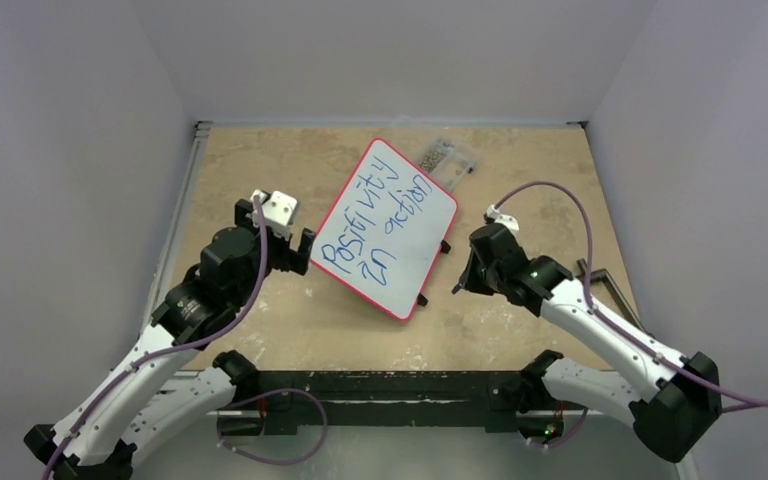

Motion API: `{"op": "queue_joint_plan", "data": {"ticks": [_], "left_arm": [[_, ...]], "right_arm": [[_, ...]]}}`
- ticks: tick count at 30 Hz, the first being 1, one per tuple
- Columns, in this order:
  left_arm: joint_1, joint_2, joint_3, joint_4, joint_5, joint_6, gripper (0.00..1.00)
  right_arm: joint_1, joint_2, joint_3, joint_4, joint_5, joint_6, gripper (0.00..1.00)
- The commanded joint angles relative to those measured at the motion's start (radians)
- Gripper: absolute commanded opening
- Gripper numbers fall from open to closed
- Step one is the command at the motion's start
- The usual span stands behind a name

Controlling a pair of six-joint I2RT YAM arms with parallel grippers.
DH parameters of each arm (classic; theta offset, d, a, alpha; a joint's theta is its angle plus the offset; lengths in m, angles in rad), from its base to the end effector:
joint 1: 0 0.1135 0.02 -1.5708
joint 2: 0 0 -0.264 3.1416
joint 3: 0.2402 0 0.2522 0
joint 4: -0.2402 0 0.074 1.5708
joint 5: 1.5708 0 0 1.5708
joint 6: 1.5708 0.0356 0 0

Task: Write a sentence on the whiteboard
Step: Place the whiteboard marker at the center of the board, then reset both arms

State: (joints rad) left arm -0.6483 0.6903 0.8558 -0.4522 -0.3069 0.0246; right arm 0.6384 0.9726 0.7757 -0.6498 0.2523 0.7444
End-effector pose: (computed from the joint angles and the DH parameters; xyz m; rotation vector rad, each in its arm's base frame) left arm 0.1274 -0.0830 0.3506 0.4053 1.8014 -0.1508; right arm 0.1620 0.1092 0.2613 0.2431 2.3986 0.3463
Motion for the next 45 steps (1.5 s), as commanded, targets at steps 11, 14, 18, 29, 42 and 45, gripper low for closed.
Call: {"op": "queue_joint_plan", "data": {"ticks": [11, 14, 18, 29, 42, 45], "left_arm": [[0.004, 0.0, -0.02, -0.015, 0.022, 0.04, 0.89], [0.004, 0.005, -0.02, -0.017, 0.028, 0.042, 0.89], [0.004, 0.012, -0.018, -0.029, 0.036, 0.043, 0.89], [0.003, 0.013, -0.022, -0.029, 0.014, 0.052, 0.89], [0.004, -0.014, -0.047, 0.003, -0.165, 0.085, 1.0], [0.004, -0.03, -0.062, 0.018, -0.193, 0.095, 1.0]], "right_arm": [[-0.003, 0.225, 0.027, -0.045, -0.028, 0.024, 0.07], [-0.002, 0.225, 0.028, -0.054, 0.015, 0.048, 0.2], [-0.002, 0.197, 0.031, -0.06, 0.073, 0.075, 0.43], [-0.002, 0.092, 0.116, -0.037, 0.222, -0.002, 0.97], [-0.002, -0.095, 0.254, 0.297, 0.155, -0.306, 0.99], [-0.003, -0.173, 0.203, 0.398, 0.114, -0.342, 0.99]]}}
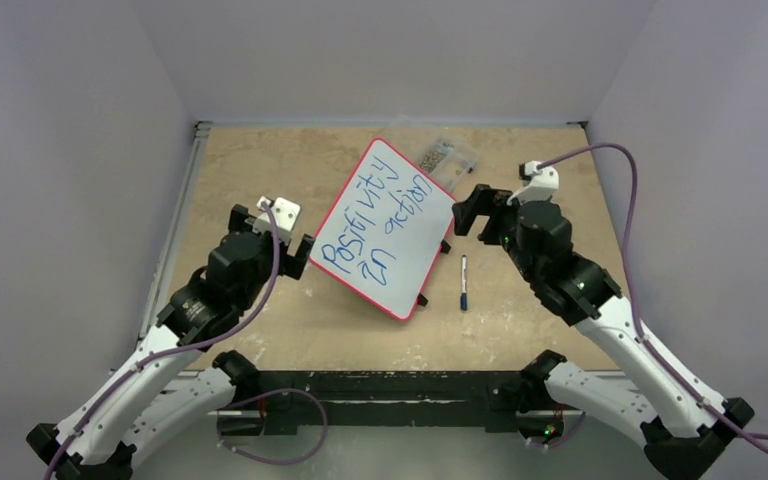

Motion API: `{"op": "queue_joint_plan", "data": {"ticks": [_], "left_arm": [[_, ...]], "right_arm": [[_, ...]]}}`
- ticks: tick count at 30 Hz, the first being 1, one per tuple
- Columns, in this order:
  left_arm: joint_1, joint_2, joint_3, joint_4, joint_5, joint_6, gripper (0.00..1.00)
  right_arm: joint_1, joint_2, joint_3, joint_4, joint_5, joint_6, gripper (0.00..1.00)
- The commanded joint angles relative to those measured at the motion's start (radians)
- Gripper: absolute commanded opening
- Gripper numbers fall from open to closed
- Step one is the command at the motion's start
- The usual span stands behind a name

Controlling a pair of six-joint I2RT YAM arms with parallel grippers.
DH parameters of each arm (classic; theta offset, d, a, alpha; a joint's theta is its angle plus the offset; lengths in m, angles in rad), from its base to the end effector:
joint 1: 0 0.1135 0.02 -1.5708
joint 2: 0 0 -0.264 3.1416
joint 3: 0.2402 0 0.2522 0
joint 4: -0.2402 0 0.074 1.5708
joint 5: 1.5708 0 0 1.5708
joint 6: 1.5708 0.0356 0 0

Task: Write a sentence on the whiteboard
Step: Reset both arms

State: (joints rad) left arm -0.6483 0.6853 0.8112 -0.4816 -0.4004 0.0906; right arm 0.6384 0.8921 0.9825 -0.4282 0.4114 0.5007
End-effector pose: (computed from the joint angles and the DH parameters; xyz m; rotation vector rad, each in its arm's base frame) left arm 0.1289 -0.0802 0.3337 0.4312 1.8476 0.0070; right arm 0.1638 0.1038 0.3655 0.1478 1.8921 0.3875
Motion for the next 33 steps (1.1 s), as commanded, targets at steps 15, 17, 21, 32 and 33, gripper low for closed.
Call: {"op": "queue_joint_plan", "data": {"ticks": [15, 17, 21, 32, 33], "left_arm": [[0.01, -0.121, -0.038, 0.117, -0.16, 0.034, 1.0], [0.013, -0.132, -0.043, 0.126, -0.164, 0.034, 1.0], [0.017, -0.147, -0.05, 0.138, -0.163, 0.035, 1.0], [0.019, -0.155, -0.053, 0.135, -0.159, 0.035, 1.0], [0.019, -0.156, -0.053, 0.135, -0.158, 0.035, 1.0]], "right_arm": [[-0.002, -0.486, -0.406, 0.153, -0.009, 0.128, 0.99], [-0.002, -0.554, -0.441, 0.168, -0.021, 0.123, 0.99], [-0.002, -0.624, -0.474, 0.196, -0.041, 0.081, 0.99], [-0.003, -0.552, -0.457, 0.203, -0.044, 0.07, 0.99], [-0.002, -0.555, -0.455, 0.206, -0.05, 0.07, 0.99]]}}
